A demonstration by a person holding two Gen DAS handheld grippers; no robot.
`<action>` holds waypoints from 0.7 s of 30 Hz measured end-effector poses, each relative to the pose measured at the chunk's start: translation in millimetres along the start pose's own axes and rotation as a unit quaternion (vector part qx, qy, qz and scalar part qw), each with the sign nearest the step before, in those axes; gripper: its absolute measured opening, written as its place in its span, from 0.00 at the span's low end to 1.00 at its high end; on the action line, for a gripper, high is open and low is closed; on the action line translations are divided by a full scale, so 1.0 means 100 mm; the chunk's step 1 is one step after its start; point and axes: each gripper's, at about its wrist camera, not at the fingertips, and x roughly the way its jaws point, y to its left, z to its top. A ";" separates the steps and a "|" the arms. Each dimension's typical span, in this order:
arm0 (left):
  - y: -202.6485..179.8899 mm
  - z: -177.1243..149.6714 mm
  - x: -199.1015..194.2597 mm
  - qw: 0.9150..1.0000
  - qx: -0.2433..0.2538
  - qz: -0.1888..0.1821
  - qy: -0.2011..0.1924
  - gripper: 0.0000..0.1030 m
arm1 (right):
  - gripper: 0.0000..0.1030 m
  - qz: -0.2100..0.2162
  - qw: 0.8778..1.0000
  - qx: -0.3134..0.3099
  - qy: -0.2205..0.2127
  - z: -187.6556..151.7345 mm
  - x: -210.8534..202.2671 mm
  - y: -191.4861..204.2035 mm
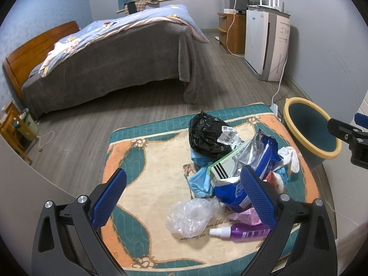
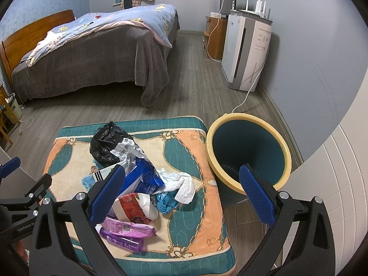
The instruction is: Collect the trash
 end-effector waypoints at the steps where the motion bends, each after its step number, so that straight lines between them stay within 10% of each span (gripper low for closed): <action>1: 0.00 0.00 0.00 1.000 0.000 0.001 0.000 0.95 | 0.95 -0.001 1.000 0.000 0.000 0.01 -0.01 0.01; 21: 0.00 0.00 0.00 1.000 0.001 0.001 -0.001 0.95 | 0.95 -0.001 1.000 -0.001 0.002 -0.02 0.01 0.00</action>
